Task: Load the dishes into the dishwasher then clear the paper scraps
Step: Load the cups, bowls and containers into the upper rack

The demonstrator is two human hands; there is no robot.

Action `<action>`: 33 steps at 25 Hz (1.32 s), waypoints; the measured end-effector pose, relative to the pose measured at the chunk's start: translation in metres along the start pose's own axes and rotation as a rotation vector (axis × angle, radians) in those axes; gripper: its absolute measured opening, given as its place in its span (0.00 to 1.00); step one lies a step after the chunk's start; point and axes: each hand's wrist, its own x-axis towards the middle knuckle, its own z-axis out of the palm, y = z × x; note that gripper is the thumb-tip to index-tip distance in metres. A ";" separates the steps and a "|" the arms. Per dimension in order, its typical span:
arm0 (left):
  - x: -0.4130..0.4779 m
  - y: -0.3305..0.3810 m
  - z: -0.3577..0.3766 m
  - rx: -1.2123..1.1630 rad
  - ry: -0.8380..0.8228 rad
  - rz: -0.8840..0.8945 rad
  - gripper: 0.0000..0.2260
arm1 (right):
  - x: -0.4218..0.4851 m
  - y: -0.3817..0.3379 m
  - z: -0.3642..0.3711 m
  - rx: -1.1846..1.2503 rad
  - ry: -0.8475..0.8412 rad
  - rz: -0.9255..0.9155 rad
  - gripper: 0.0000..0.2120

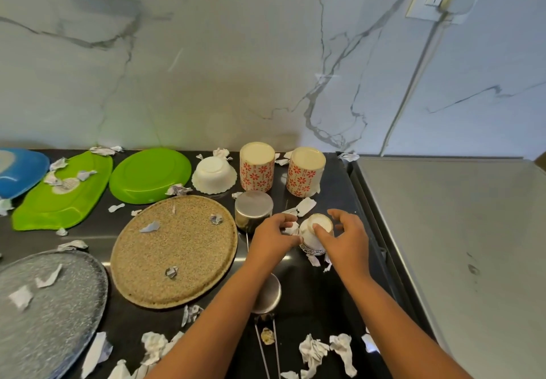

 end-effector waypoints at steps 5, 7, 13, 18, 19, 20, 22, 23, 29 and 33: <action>0.002 -0.002 0.013 0.040 -0.040 -0.007 0.21 | -0.003 0.009 0.004 0.034 -0.094 0.004 0.26; 0.002 0.000 0.014 0.091 -0.054 0.016 0.23 | -0.002 0.011 0.006 0.016 -0.132 0.001 0.29; 0.002 0.003 0.017 0.233 -0.107 0.028 0.26 | 0.001 0.013 0.006 0.014 -0.198 0.054 0.31; 0.000 0.002 0.021 0.217 -0.089 0.014 0.29 | -0.001 0.010 0.003 0.036 -0.193 0.051 0.30; 0.000 0.002 0.020 0.202 -0.082 0.020 0.29 | -0.002 0.009 0.003 0.038 -0.185 0.055 0.30; 0.000 0.001 0.019 0.184 -0.074 0.029 0.29 | -0.003 0.009 0.003 0.044 -0.173 0.061 0.30; -0.002 0.002 0.016 0.147 -0.056 0.052 0.28 | -0.004 0.006 0.001 0.064 -0.151 0.060 0.30; -0.002 0.003 0.013 0.126 -0.049 0.062 0.29 | -0.004 0.004 0.001 0.079 -0.147 0.055 0.30; -0.012 0.007 -0.002 0.042 -0.012 0.084 0.32 | -0.007 -0.011 0.003 0.188 -0.216 0.014 0.29; -0.022 0.009 -0.011 0.051 0.024 0.087 0.32 | -0.017 -0.018 0.002 0.237 -0.262 -0.023 0.28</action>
